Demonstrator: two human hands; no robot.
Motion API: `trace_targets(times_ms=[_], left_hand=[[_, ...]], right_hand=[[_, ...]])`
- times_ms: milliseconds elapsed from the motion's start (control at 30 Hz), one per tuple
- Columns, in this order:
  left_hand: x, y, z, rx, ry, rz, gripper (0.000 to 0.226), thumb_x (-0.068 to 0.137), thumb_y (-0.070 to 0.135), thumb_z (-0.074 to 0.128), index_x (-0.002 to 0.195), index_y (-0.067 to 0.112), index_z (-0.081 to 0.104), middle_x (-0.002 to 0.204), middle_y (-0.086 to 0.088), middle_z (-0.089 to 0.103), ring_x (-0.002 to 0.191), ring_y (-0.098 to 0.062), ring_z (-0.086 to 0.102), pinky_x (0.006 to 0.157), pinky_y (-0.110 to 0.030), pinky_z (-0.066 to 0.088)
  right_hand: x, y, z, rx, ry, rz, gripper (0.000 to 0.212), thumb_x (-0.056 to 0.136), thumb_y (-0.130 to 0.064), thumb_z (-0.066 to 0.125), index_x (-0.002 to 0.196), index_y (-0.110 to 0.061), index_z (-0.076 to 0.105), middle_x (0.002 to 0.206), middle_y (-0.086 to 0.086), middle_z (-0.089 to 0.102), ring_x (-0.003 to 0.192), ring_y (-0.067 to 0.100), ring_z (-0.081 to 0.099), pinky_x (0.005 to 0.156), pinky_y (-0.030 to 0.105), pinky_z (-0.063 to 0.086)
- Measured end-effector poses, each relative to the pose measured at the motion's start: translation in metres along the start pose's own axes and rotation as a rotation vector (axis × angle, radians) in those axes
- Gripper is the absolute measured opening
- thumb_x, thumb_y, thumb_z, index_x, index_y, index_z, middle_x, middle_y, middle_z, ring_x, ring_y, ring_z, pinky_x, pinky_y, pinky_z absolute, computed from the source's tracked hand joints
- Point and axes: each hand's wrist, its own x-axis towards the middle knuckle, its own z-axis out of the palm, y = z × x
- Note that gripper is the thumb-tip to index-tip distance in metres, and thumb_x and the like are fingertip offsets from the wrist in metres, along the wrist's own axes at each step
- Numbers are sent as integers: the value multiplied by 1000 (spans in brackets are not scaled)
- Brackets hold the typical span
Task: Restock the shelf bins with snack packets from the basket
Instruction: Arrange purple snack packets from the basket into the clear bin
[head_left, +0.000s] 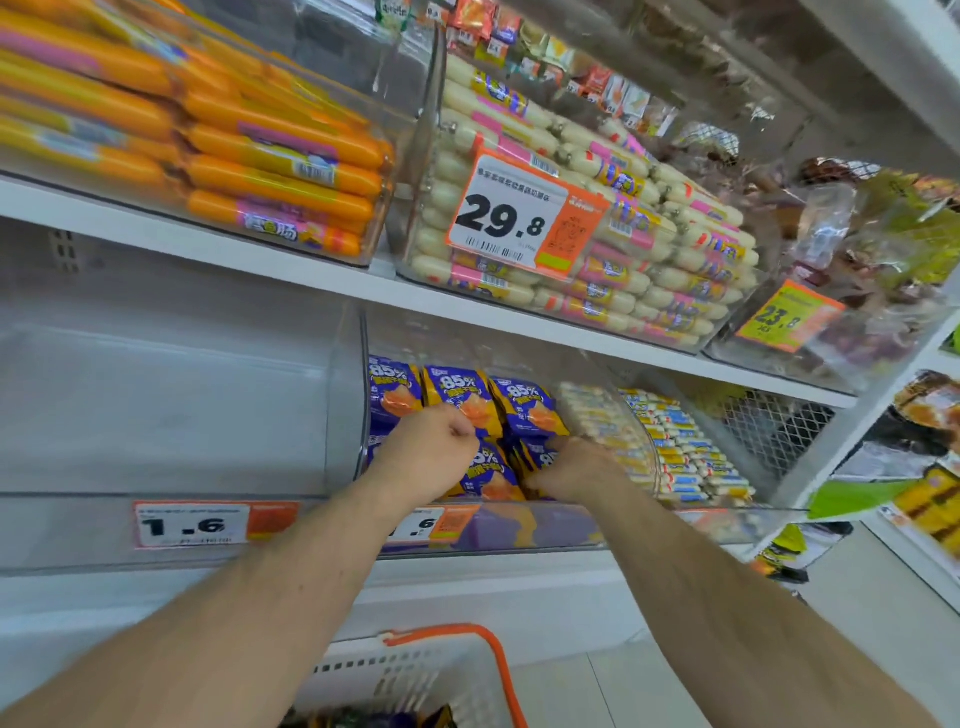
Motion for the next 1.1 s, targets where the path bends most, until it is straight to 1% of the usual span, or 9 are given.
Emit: trace_targets(times_ms=[100,233,333,533,633,700,833,967,1100], left_hand=[[-2,2,-1,8,-10,16,22,96,19,52,110,17,68,116,3,65,109,-15,58,95,-32,47],[-3,3,-2,31,-23,26,22,96,20,51,109,16,69,115,3,66,108,-16,59,95,-34,48],[-6,5,0,44,20,58,21,95,19,53,110,18,67,112,3,68,103,-16,61,93,-34,50],[-44,10,-5,81,288,509,16,86,13,57,93,17,71,84,7,69,77,-8,58,69,-28,51],[-75,-2,-19,121,157,502,18,80,20,54,87,22,70,74,14,63,69,-8,55,63,-24,45],[-92,-16,-30,170,-39,386,15,83,21,58,88,22,72,68,15,59,61,-3,53,61,-16,42],[-112,-58,-40,342,-321,159,18,88,12,62,101,19,72,89,7,68,77,-5,59,61,-3,35],[-122,-97,-40,517,-433,52,25,90,16,57,110,22,70,109,4,71,102,-15,63,79,-19,42],[-126,-112,-43,612,-483,11,26,89,22,55,110,32,68,114,8,68,106,-16,60,82,-24,43]], right_hand=[[2,0,5,27,-24,-18,32,72,-33,64,99,-17,69,98,5,67,102,25,64,68,24,41],[2,0,6,36,2,-29,37,66,-34,64,100,-20,71,102,4,69,98,25,64,68,24,43],[0,0,7,94,20,-5,20,62,-35,63,69,-16,59,74,2,60,73,23,60,56,24,37],[0,2,11,198,231,14,37,79,-47,59,64,-14,52,70,5,59,79,31,61,64,28,41],[-10,3,11,353,503,-18,29,80,-35,54,66,-10,60,74,16,65,80,38,64,65,33,47],[-18,3,14,359,857,-114,33,75,-30,47,70,-6,69,73,20,65,73,41,62,64,38,49],[-50,-22,35,378,1314,-382,11,74,-18,61,76,-9,67,79,20,59,74,38,58,65,44,45],[-109,-78,102,565,1144,-678,9,76,-16,59,70,-9,62,73,12,57,74,30,52,65,40,36],[-141,-105,213,482,389,-573,12,79,-23,52,72,-13,57,67,4,57,65,27,54,59,37,45]])
